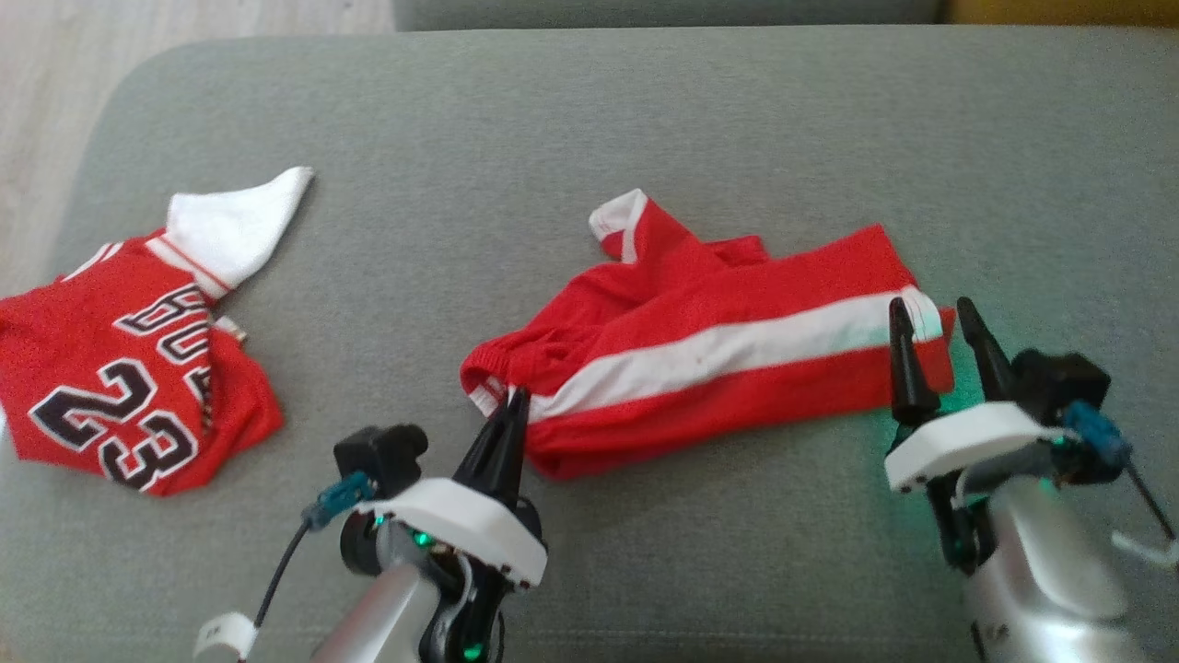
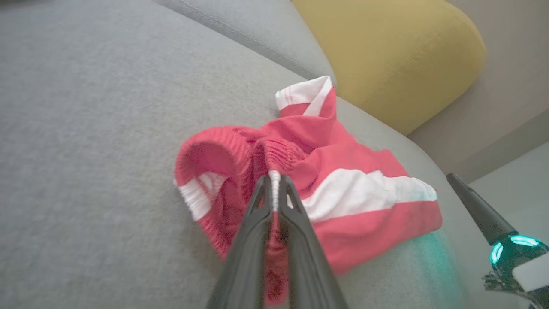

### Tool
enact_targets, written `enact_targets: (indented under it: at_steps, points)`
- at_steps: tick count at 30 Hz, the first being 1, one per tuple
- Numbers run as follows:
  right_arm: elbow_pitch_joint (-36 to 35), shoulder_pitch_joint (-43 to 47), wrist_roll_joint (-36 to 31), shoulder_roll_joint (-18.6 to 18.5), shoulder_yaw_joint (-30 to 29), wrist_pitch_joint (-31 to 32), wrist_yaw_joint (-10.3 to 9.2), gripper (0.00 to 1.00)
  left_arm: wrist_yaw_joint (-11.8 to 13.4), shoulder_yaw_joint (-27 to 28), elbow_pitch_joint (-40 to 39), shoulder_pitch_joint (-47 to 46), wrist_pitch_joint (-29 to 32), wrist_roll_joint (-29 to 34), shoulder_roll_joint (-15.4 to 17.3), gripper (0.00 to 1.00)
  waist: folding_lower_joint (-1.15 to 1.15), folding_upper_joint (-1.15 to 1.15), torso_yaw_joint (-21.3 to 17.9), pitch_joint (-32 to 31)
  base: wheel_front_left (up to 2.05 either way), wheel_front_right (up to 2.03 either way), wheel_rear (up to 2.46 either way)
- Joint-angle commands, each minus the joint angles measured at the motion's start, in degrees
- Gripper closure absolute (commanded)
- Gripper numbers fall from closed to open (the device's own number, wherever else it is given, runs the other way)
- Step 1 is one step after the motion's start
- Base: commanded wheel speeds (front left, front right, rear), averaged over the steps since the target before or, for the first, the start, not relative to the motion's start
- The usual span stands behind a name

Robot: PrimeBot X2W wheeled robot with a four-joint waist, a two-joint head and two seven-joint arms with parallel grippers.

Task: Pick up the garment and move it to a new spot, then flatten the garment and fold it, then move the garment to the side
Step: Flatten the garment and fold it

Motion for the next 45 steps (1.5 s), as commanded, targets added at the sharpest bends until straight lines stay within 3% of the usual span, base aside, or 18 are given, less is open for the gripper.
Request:
enact_targets:
  at_steps: [1,10,34,39,45]
  points:
    - [-0.18,-2.94,-0.46,-0.94,1.27,-0.63,0.42,0.00,-0.15,2.13,-1.62,-1.45,-0.31,0.48,0.22,1.00,0.00,0.00,0.98,0.03,0.00,0.00,0.00]
    - [12.07,-9.73,-0.24,-2.50,3.70,0.15,0.42,0.00,-0.28,2.77,-1.84,-0.47,-0.31,0.02,0.22,1.00,0.00,0.00,2.94,0.65,0.00,0.00,0.00]
    - [16.57,-7.24,9.78,-1.85,12.37,-0.41,0.42,0.00,-0.08,4.55,-2.38,-0.70,-0.31,0.81,0.22,1.00,0.00,0.00,1.66,0.25,0.00,0.00,0.00]
    - [16.01,-6.86,11.13,-2.08,13.75,-0.48,0.42,0.20,-0.01,4.86,-2.44,-0.26,-0.31,0.89,0.22,1.00,0.00,0.00,1.32,0.25,0.00,0.00,0.00]
    - [14.51,-6.58,11.76,-2.87,14.34,-0.57,0.42,0.26,0.03,5.08,-2.30,-0.33,-0.31,0.98,0.22,1.00,0.00,0.00,1.05,0.30,0.00,0.00,0.00]
